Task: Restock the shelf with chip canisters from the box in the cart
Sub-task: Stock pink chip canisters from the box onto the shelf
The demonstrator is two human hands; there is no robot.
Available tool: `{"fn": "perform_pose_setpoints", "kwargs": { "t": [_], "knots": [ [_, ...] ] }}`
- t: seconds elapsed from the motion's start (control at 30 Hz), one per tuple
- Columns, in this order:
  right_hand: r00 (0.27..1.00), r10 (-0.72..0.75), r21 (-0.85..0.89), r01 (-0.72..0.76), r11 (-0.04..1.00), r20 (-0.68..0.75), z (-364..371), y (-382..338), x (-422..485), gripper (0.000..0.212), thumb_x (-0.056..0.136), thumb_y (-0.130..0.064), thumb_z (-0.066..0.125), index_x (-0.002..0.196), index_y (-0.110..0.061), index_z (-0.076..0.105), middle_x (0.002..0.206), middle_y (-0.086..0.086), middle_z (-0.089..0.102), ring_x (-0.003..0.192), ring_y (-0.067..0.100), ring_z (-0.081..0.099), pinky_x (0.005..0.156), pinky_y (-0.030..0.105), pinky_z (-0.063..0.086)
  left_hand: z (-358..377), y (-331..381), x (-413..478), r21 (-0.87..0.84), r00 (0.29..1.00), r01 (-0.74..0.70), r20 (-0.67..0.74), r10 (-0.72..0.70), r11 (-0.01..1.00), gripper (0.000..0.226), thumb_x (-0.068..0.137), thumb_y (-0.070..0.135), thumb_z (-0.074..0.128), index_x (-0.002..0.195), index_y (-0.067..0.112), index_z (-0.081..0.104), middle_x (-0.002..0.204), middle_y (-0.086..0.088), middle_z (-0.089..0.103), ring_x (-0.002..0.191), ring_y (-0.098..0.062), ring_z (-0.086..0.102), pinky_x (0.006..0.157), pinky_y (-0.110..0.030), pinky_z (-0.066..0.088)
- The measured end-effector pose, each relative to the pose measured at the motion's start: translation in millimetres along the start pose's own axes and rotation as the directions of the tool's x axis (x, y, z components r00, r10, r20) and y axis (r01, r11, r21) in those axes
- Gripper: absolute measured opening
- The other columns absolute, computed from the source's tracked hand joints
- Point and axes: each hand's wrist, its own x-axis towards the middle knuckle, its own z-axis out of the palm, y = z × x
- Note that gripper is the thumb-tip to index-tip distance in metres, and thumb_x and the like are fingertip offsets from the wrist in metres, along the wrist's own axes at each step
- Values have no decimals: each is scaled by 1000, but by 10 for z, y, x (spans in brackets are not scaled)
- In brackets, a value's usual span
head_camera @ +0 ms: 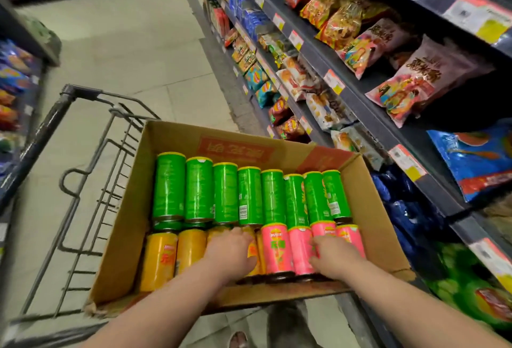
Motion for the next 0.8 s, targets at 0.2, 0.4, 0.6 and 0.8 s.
{"fn": "perform_pose_setpoints", "kwargs": {
  "t": [0.2, 0.4, 0.6, 0.8],
  "knots": [
    [994, -35, 21, 33, 999, 101, 63, 155, 260, 36, 89, -30, 52, 121, -15, 51, 124, 10, 58, 113, 29, 57, 87, 34, 47, 157, 163, 333, -17, 983, 16, 180, -13, 1000, 54, 89, 46, 50, 134, 17, 43, 133, -10, 48, 120, -30, 50, 94, -37, 43],
    [986, -61, 116, 43, 992, 155, 168, 158, 440, 38, 90, -23, 50, 125, -10, 46, 123, 13, 58, 110, 31, 58, 85, 33, 46, 285, 263, 517, -186, 952, 153, 292, -94, 971, 57, 88, 45, 54, 132, 13, 39, 132, -11, 48, 120, -30, 51, 94, -35, 42],
    [972, 16, 296, -86, 951, 233, 201, 148, 618, 36, 88, -26, 56, 120, -12, 54, 120, 11, 61, 109, 28, 59, 84, 28, 44, 427, 315, 658, -610, 869, 468, 450, -206, 639, 70, 83, 34, 70, 140, 11, 35, 133, -9, 54, 118, -23, 55, 96, -28, 43],
    [961, 76, 456, -195, 868, 266, 281, 105, 696, 51, 84, -30, 65, 125, -10, 44, 120, 9, 58, 111, 26, 56, 81, 27, 40, 554, 344, 719, -721, 828, 561, 490, -272, 408, 65, 74, 24, 78, 127, 11, 43, 118, -10, 62, 103, -24, 62, 91, -36, 50]
  ]
}}
